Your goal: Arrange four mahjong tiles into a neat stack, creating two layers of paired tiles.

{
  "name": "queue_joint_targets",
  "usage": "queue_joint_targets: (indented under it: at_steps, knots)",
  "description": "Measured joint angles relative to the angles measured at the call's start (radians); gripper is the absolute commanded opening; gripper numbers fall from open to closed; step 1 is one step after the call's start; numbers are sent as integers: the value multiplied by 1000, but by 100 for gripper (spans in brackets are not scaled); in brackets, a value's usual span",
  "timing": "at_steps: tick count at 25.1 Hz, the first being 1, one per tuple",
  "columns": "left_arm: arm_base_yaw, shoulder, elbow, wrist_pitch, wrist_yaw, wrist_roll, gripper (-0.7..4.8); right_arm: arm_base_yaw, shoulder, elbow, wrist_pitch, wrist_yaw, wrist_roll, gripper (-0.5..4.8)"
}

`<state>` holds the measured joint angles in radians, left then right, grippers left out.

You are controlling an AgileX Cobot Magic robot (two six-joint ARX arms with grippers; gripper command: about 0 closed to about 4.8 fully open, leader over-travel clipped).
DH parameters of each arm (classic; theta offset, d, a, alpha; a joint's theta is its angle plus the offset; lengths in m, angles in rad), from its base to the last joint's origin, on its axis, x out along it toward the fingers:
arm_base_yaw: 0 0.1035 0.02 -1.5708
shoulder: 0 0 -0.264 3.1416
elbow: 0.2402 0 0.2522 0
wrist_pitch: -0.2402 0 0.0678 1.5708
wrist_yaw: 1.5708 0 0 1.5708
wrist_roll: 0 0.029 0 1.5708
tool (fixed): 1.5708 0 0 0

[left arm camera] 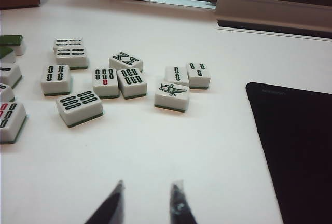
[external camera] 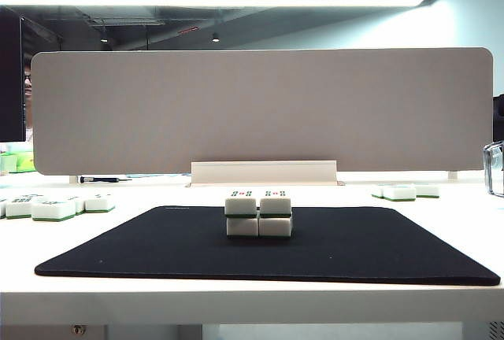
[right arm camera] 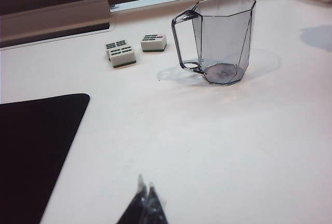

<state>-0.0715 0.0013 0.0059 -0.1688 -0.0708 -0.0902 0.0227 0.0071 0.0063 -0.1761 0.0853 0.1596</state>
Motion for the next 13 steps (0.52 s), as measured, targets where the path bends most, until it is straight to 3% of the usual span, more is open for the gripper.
queue_joint_targets:
  at_steps: [13]
  knots:
    - [0, 0, 0, 0, 0, 0, 111, 0, 0, 0, 0, 0, -43, -1]
